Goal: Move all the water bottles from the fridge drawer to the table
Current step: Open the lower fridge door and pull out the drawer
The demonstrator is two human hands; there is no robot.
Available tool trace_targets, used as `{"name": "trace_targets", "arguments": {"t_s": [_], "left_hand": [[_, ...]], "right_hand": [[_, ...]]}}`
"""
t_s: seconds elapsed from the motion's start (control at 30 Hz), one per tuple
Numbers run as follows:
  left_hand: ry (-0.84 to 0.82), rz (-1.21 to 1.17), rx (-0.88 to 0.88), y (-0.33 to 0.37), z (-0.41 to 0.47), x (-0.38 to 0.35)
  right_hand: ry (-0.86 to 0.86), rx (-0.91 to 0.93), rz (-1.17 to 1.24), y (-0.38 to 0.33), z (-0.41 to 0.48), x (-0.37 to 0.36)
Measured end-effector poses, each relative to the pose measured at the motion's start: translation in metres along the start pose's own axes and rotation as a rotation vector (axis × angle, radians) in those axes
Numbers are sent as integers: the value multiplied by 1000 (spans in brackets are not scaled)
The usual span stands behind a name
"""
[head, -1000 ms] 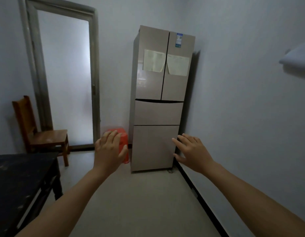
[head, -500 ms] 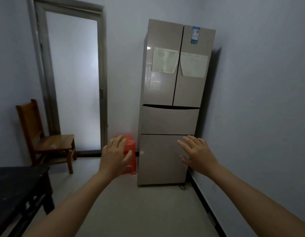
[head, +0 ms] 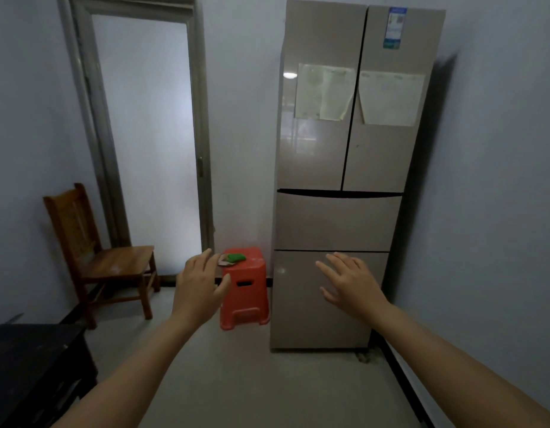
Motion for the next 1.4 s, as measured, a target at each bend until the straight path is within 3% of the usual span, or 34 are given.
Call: {"name": "trace_targets", "arguments": {"t_s": [0.4, 0.63, 0.8, 1.13, 1.3, 1.4], "left_hand": [[-43, -183, 28, -30, 143, -125], [-149, -290, 133, -46, 179, -203], [-193, -331, 235, -48, 215, -263], [-159, -396, 457, -56, 298, -348], [-115, -420, 493, -62, 307, -383], [-169, -441, 590, -69, 306, -408]], "right_hand": [[-71, -85, 31, 54, 94, -138], [-236, -187, 131, 91, 98, -229], [-281, -146, 136, 132, 117, -295], [-136, -87, 107, 211, 192, -381], [-261, -156, 248, 226, 186, -437], [-386, -170, 246, 232, 178, -472]]}}
Point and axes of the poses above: each hand's wrist, its own z-axis towards the middle knuckle, its own x-axis out of the back of the hand, y = z × x, the point moved 8 cm from there along z, towards the middle knuckle, and after that the axes turned 10 degrees about y, right-handed, at the moved point
